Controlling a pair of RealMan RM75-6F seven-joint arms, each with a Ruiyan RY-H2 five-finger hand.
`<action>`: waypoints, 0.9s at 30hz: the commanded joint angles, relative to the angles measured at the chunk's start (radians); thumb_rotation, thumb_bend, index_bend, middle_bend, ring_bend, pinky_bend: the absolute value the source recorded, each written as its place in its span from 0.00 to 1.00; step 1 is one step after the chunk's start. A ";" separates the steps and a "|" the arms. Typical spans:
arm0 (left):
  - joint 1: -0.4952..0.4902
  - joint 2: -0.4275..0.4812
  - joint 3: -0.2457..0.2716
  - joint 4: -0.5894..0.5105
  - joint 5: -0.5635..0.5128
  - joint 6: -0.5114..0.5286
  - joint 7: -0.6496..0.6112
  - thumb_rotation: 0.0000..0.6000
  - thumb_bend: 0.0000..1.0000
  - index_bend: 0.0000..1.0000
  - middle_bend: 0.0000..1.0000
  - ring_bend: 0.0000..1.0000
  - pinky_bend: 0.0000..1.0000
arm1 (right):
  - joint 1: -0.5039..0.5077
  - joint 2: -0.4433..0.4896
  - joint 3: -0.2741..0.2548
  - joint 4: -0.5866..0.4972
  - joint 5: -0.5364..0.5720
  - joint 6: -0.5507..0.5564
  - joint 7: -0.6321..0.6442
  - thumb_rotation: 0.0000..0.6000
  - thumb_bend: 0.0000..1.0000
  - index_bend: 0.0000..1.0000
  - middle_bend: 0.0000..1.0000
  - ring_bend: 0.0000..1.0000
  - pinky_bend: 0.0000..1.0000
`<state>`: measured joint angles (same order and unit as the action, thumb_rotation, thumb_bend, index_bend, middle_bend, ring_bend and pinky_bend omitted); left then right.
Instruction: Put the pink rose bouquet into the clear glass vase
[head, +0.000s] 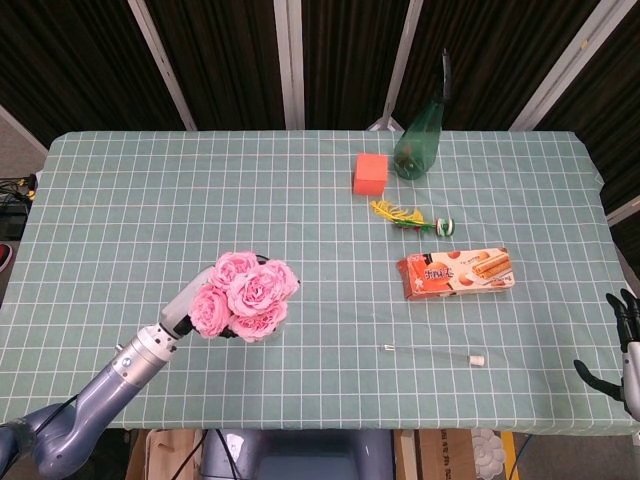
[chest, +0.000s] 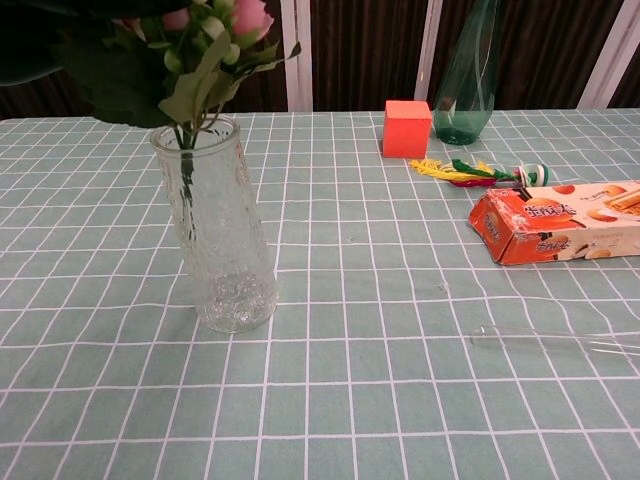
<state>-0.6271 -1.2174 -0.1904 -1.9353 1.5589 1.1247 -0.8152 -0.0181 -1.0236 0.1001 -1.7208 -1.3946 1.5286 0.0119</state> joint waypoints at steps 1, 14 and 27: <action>0.004 -0.003 0.010 0.026 0.011 0.011 -0.009 1.00 0.46 0.24 0.27 0.21 0.29 | 0.000 0.000 0.000 -0.001 0.000 -0.001 0.001 1.00 0.21 0.10 0.05 0.03 0.00; -0.025 0.007 0.057 0.089 0.036 -0.044 -0.031 1.00 0.31 0.13 0.12 0.02 0.09 | -0.002 0.001 0.001 0.000 -0.002 0.004 0.007 1.00 0.21 0.10 0.05 0.03 0.00; 0.001 0.101 0.075 0.062 0.081 0.027 -0.011 1.00 0.22 0.08 0.08 0.00 0.09 | -0.005 0.003 -0.001 -0.001 -0.009 0.007 0.012 1.00 0.21 0.10 0.05 0.03 0.00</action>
<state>-0.6323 -1.1257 -0.1199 -1.8687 1.6387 1.1462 -0.8366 -0.0228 -1.0207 0.0989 -1.7215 -1.4034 1.5360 0.0239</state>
